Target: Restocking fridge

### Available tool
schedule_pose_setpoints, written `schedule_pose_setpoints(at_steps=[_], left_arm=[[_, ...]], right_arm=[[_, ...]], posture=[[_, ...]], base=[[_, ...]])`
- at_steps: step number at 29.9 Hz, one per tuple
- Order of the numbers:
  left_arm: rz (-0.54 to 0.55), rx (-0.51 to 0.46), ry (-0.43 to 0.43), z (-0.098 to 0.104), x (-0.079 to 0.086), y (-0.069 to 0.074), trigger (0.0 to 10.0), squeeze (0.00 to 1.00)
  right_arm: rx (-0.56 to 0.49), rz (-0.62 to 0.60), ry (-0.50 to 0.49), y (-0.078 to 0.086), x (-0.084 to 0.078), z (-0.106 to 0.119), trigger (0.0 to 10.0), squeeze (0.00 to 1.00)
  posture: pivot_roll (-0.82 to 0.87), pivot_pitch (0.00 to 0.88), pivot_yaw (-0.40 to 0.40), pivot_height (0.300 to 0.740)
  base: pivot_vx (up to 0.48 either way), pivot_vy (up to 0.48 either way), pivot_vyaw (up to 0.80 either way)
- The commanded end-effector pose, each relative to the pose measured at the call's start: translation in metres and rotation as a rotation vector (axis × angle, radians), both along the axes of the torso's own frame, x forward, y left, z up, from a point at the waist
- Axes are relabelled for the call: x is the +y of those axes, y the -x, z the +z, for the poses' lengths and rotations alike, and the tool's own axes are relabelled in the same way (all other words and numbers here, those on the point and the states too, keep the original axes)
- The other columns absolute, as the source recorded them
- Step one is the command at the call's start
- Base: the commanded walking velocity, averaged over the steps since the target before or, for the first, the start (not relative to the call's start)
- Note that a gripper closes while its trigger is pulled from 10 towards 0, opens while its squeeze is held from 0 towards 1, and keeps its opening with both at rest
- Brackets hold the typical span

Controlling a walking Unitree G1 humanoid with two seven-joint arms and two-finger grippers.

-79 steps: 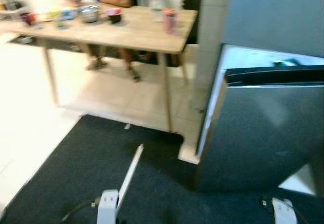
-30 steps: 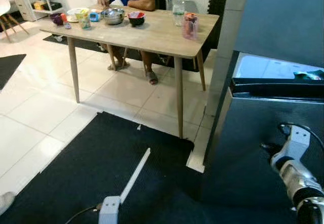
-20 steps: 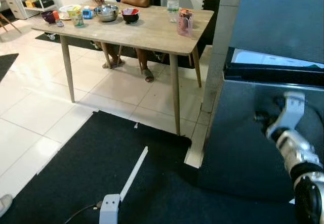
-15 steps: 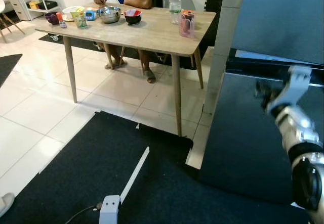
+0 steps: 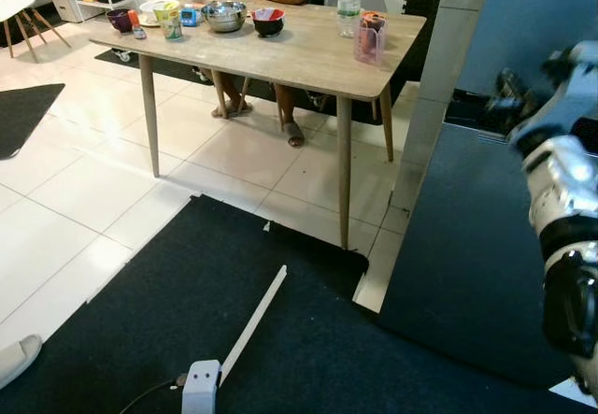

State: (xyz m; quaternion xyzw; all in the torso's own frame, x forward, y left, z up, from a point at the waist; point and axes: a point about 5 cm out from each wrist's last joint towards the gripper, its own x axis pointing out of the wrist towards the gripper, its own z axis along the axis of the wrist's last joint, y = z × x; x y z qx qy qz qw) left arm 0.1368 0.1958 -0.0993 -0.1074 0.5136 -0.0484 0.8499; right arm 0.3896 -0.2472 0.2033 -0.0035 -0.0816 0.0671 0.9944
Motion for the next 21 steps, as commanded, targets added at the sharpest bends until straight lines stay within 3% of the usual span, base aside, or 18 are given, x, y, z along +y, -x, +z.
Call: schedule_pose_setpoints(at_steps=[1,2,5,6,9,11,12,13,15,16,17,18,19,20,21], left_arm=[[0.013,-0.001,-0.001,0.000,0.002,0.002,10.0,0.00],[0.009,-0.002,-0.012,0.000,0.003,0.001,10.0,0.00],[0.008,-0.003,-0.010,0.000,0.003,0.001,10.0,0.00],[0.006,-0.004,-0.009,0.000,0.003,0.001,10.0,0.00],[0.005,-0.004,-0.011,0.000,0.003,0.001,10.0,0.00],[0.003,-0.004,-0.011,0.000,0.003,0.001,10.0,0.00],[0.001,-0.004,-0.011,0.000,0.003,0.001,10.0,0.00],[0.001,-0.004,-0.011,0.000,0.003,0.001,10.0,0.00],[-0.012,-0.002,-0.015,0.000,0.003,0.000,10.0,0.00],[-0.012,-0.002,-0.015,0.000,0.003,0.000,10.0,0.00],[-0.020,0.000,-0.018,0.000,0.003,0.000,10.0,0.00],[-0.027,0.001,-0.018,0.000,0.003,0.000,10.0,0.00],[-0.033,0.001,-0.015,0.001,0.003,0.000,10.0,0.00],[-0.033,0.001,-0.015,0.001,0.003,0.000,10.0,0.00],[-0.033,0.000,-0.015,0.001,0.003,0.000,10.0,0.00]], right_arm=[[0.117,0.039,0.061,0.004,0.007,-0.027,10.0,0.00],[0.257,0.051,0.125,0.013,0.010,-0.061,10.0,0.00],[0.427,0.019,0.132,0.031,0.009,-0.103,10.0,0.00],[0.545,-0.032,0.097,0.049,0.004,-0.134,10.0,0.00],[0.688,-0.114,0.064,0.077,-0.005,-0.170,10.0,0.00],[0.729,-0.136,0.065,0.085,-0.007,-0.179,10.0,0.00],[0.836,-0.218,0.069,0.112,-0.015,-0.204,10.0,0.00],[0.836,-0.218,0.069,0.112,-0.015,-0.204,10.0,0.00],[0.993,-0.341,0.066,0.158,-0.026,-0.238,10.0,0.00],[0.993,-0.341,0.066,0.158,-0.026,-0.238,10.0,0.00],[1.032,-0.363,0.057,0.170,-0.028,-0.246,10.0,0.00],[1.092,-0.393,0.042,0.190,-0.029,-0.257,10.0,0.00],[1.194,-0.429,0.031,0.223,-0.029,-0.275,10.0,0.00],[1.194,-0.429,0.031,0.223,-0.029,-0.275,10.0,0.00],[1.246,-0.436,0.030,0.239,-0.027,-0.282,10.0,0.00]], posture=[[0.03,0.000,-0.005,0.740],[0.02,0.000,-0.005,0.740],[0.02,0.000,-0.006,0.740],[0.02,0.000,-0.006,0.740],[0.02,0.000,-0.003,0.740],[0.02,0.000,-0.003,0.740],[0.02,0.000,-0.004,0.740],[0.02,0.000,-0.004,0.740],[0.02,0.000,-0.002,0.740],[0.02,0.000,-0.002,0.740],[0.02,0.000,-0.001,0.740],[0.02,0.000,-0.001,0.740],[0.02,0.000,-0.001,0.740],[0.02,0.000,-0.001,0.740],[0.02,0.000,-0.001,0.740]], base=[[0.000,0.000,0.00],[0.000,0.000,0.00],[0.000,0.000,0.00],[0.000,0.000,0.00],[0.000,0.000,0.00],[0.000,0.000,0.00],[0.000,0.000,0.00],[0.000,0.000,0.00],[0.000,0.000,0.00],[0.000,0.000,0.00],[0.000,0.000,0.00],[0.000,0.000,0.00],[0.000,0.000,0.00],[0.000,0.000,0.00],[0.000,0.000,0.00]])
